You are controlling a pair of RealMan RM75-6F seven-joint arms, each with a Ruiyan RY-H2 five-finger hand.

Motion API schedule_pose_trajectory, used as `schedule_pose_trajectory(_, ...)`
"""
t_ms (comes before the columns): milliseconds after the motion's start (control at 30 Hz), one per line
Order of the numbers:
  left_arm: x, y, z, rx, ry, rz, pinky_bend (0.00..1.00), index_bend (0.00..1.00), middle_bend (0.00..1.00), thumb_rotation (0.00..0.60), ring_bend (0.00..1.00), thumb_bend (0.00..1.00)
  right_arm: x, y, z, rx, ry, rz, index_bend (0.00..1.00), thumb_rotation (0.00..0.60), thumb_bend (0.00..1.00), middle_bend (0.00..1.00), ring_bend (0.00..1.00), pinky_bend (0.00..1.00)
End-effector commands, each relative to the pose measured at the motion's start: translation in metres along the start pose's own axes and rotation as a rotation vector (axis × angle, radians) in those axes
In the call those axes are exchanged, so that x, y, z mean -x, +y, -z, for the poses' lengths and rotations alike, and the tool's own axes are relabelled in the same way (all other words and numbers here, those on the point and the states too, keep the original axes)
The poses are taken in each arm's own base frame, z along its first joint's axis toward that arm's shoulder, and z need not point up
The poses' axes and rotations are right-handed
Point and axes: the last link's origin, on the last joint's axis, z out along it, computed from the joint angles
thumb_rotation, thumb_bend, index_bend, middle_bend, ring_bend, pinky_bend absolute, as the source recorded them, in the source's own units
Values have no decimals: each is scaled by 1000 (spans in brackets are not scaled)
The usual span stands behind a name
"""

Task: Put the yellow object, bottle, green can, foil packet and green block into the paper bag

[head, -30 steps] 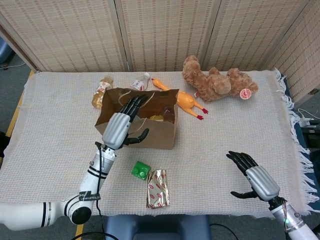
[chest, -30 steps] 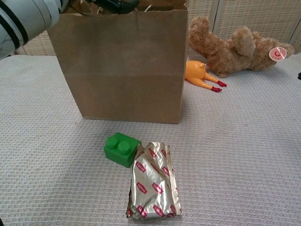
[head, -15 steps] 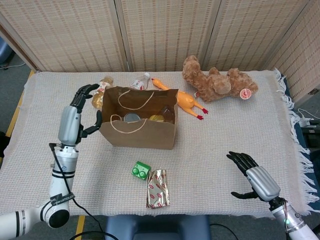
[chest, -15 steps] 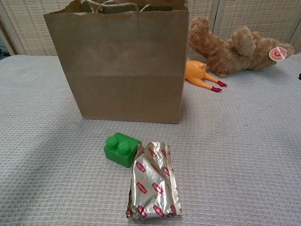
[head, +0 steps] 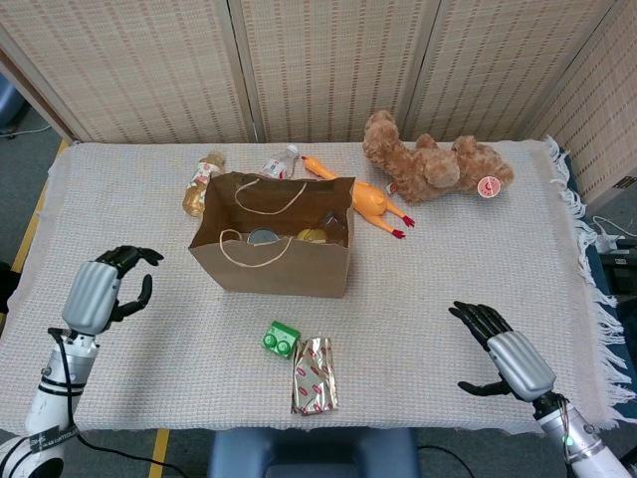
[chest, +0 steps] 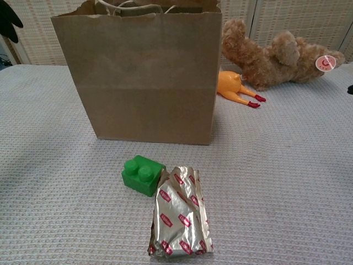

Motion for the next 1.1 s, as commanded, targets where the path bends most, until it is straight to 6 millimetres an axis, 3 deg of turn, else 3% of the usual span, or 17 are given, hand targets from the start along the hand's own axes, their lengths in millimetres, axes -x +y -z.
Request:
schedule_pose_trajectory(33, 35, -7, 33, 230, -168, -206, 439, 364, 422, 600, 338, 570, 0, 0, 0, 0, 0, 0, 0, 600, 29, 0, 0, 0)
schedule_pose_trajectory(300, 66, -3, 61, 644, -258, -428, 421, 308, 373, 600, 311, 499, -1, 2, 0, 6, 3, -6, 0, 600, 29, 0, 0, 0)
schedule_pose_trajectory(367, 72, 1, 67, 727, -273, -461, 365, 247, 309, 600, 252, 481, -1, 2, 0, 8, 3, -7, 0, 600, 29, 0, 0, 0)
schedule_pose_trajectory(467, 81, 7, 73, 821, -298, -499, 194, 91, 135, 600, 66, 438, -2, 2, 0, 6, 4, -9, 0, 600, 29, 0, 0, 0)
schedule_pose_trajectory(600, 93, 20, 80, 945, -320, -561, 89, 1, 6, 600, 0, 407, -2, 3, 0, 7, 4, -10, 0, 600, 29, 0, 0, 0)
schedule_pose_trajectory(833, 108, 40, 88, 1001, -310, -585, 44, 0, 0, 600, 0, 399, -3, 3, -1, 10, 4, -15, 0, 600, 29, 0, 0, 0)
schedule_pose_trajectory(1100, 129, 50, 60, 1041, -329, -644, 42, 0, 0, 600, 0, 397, -2, 2, -1, 4, 3, -12, 0, 600, 29, 0, 0, 0)
